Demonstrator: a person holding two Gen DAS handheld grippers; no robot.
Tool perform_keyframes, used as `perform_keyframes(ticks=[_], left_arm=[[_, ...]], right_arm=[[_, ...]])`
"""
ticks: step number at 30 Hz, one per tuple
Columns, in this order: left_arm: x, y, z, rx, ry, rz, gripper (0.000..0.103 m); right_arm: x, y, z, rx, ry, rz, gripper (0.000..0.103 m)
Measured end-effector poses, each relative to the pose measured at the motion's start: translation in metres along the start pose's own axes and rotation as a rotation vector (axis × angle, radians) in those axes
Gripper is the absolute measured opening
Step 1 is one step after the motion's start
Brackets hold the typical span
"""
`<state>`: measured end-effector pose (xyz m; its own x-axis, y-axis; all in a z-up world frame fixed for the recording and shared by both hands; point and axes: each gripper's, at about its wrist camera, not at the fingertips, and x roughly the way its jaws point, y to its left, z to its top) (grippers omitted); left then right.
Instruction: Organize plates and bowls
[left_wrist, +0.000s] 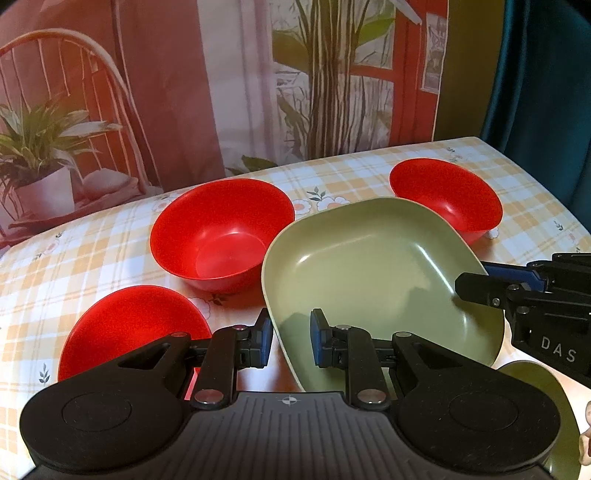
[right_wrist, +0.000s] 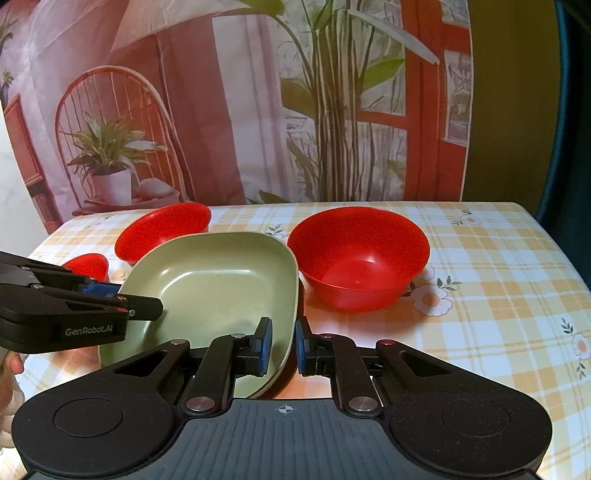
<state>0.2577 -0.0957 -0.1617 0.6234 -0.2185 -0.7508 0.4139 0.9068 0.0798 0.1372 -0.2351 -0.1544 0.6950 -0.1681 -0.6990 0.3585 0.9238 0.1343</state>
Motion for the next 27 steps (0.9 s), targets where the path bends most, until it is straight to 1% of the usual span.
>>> perform_keyframes(ticks=[6,10,12,14,15,19,22,27], left_arm=[[0.0,-0.002,-0.001,0.021,-0.004,0.01,0.023],[0.0,-0.001,-0.001,0.013,-0.003,0.002,0.024],[-0.001,0.0,-0.001,0.01,-0.003,-0.006,0.027],[-0.001,0.001,-0.001,0.012,-0.007,-0.007,0.043],[-0.002,0.001,-0.002,0.013,-0.012,-0.005,0.045],[-0.006,0.001,-0.001,0.01,-0.02,-0.005,0.048],[-0.012,0.002,-0.001,0.0,-0.034,-0.001,0.052],[-0.027,0.002,-0.002,-0.01,-0.057,0.001,0.052]], right_arm=[[-0.001,-0.001,-0.001,0.009,-0.001,-0.011,0.013],[-0.003,-0.001,-0.001,0.013,-0.008,-0.012,0.016],[-0.004,-0.001,-0.001,0.014,-0.014,-0.017,0.019],[-0.005,-0.001,-0.001,0.019,-0.017,-0.021,0.02],[-0.006,-0.002,-0.001,0.021,-0.018,-0.023,0.02],[-0.01,-0.004,-0.001,0.039,-0.026,-0.024,0.021],[-0.015,-0.006,0.0,0.044,-0.038,-0.026,0.022],[-0.025,-0.007,0.0,0.046,-0.058,-0.023,0.023]])
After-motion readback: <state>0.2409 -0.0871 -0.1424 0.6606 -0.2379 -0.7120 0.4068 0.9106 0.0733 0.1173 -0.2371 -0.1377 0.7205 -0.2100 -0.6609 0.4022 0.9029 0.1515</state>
